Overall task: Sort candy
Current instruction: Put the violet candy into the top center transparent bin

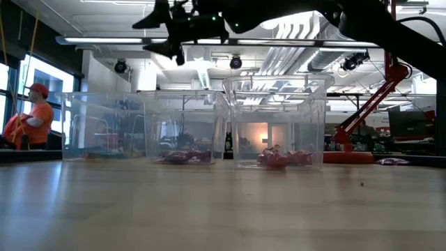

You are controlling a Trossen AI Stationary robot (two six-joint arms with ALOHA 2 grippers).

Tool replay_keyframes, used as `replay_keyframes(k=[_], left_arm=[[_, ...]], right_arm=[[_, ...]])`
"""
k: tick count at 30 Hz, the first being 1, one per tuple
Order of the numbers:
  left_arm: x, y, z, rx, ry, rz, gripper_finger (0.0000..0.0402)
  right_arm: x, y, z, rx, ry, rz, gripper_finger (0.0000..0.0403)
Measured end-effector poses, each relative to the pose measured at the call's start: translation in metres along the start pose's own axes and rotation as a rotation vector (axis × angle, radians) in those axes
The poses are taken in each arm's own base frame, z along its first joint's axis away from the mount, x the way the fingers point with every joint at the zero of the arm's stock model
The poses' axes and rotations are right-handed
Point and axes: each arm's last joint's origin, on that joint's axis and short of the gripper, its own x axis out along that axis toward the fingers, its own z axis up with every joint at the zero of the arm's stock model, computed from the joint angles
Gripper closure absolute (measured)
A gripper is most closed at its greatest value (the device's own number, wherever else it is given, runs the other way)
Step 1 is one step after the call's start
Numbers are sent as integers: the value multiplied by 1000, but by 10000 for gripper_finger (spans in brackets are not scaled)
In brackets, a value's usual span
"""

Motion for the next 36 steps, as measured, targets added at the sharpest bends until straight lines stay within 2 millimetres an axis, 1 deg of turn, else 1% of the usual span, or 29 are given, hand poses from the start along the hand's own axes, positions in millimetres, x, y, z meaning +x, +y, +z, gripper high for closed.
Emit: replay_keyframes(k=[3,5,8,10,12,14,17,18,21,24,27,28,31,34,36], left_arm=[[0,0,0,-1,3,2,188],[0,1,-1,-4,15,8,188],[0,2,-3,-9,35,19,188],[-1,2,-5,-11,49,26,188],[-1,3,-6,-11,65,30,188],[0,5,-9,5,96,32,188],[1,7,-14,22,138,46,188],[2,8,-15,27,148,51,188],[4,11,-19,43,171,62,188],[6,12,-20,49,174,60,188],[7,13,-22,51,188,47,188],[7,13,-22,58,195,43,188],[7,13,-23,67,203,39,188],[7,13,-23,67,204,42,188],[7,13,-23,66,205,43,188]], right_arm=[[-5,-3,-5,39,129,33,115],[-15,1,-2,-7,209,27,114],[-44,21,14,-152,321,-114,114],[-66,30,23,-239,403,-250,114],[-82,34,21,-268,519,-362,114],[-93,33,13,-263,649,-440,114],[-113,34,9,-268,796,-562,114],[-121,36,10,-261,835,-610,114],[-137,36,6,-242,913,-728,114],[-154,39,1,-214,919,-794,114],[-188,47,-1,-142,875,-888,114],[-200,48,-6,-109,864,-928,114],[-235,51,-33,20,828,-1040,114],[-276,58,-54,155,758,-1141,114],[-297,58,-71,227,733,-1198,114]])
